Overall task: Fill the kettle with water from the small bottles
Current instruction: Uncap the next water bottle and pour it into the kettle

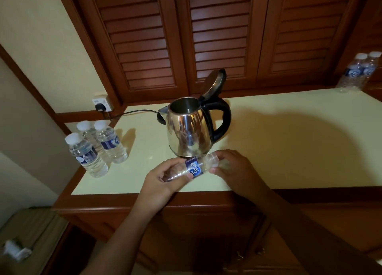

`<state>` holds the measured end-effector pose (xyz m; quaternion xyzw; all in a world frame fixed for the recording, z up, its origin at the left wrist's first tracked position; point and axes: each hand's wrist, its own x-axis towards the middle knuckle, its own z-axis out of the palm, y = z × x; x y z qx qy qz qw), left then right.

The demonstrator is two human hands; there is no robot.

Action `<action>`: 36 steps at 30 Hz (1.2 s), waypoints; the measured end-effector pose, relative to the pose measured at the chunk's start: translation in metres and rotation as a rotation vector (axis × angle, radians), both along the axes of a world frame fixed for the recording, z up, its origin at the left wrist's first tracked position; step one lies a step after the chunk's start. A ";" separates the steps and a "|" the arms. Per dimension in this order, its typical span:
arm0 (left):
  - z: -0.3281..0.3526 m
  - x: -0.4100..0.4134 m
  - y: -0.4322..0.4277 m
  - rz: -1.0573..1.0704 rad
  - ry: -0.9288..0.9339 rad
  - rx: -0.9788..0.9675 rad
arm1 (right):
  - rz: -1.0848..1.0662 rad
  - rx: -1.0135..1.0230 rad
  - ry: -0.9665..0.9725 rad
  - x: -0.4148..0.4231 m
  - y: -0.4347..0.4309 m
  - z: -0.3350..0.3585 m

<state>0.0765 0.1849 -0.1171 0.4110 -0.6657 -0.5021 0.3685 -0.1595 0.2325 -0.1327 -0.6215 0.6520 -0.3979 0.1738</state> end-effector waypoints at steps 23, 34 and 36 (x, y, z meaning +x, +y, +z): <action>0.001 -0.004 -0.012 0.017 0.106 0.230 | 0.089 0.007 -0.156 -0.007 0.008 0.007; 0.018 -0.001 -0.020 -0.065 0.097 0.362 | 0.110 -0.063 -0.196 -0.004 0.008 0.024; 0.023 0.003 -0.022 -0.130 0.129 0.460 | 0.093 -0.104 -0.099 -0.002 0.011 0.031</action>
